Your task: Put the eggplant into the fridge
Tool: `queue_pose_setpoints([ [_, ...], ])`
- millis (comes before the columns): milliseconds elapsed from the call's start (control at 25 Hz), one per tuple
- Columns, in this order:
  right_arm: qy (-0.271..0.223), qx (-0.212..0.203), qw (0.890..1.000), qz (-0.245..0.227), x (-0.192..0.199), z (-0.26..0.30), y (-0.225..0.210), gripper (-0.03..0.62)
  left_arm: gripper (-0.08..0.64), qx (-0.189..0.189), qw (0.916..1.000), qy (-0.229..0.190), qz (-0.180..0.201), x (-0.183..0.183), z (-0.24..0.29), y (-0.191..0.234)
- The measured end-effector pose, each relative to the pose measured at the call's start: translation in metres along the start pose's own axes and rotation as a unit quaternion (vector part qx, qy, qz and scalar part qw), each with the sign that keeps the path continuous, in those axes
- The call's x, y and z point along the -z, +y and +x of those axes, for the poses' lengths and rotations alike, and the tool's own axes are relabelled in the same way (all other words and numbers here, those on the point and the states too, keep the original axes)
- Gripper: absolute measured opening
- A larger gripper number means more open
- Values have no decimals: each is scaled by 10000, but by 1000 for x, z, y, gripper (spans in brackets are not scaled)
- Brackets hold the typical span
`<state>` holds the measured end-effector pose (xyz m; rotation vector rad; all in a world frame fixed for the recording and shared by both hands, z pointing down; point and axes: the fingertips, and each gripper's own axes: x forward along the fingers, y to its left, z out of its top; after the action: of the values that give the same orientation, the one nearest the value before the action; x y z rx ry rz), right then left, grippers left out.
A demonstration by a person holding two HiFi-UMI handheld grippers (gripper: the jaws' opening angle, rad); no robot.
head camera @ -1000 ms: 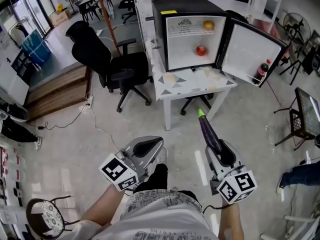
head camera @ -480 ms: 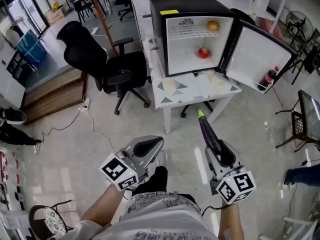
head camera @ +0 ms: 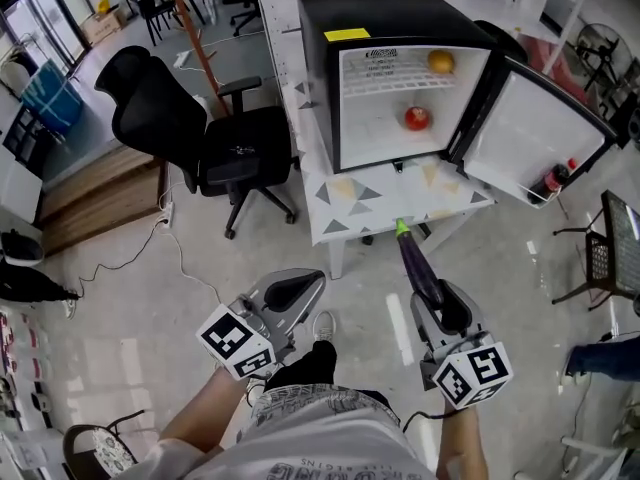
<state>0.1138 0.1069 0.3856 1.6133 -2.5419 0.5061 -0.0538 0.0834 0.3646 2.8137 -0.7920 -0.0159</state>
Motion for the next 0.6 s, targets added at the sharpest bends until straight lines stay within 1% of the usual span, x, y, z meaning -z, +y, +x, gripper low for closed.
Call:
queue_pose_setpoints([
  [280, 68, 37, 10000, 50, -23, 57, -12, 201, 6, 20, 9999, 26, -100, -17, 19, 59],
  [600, 64, 224, 9997, 44, -47, 111, -25, 201, 6, 162, 9998, 66, -70, -36, 40, 117],
])
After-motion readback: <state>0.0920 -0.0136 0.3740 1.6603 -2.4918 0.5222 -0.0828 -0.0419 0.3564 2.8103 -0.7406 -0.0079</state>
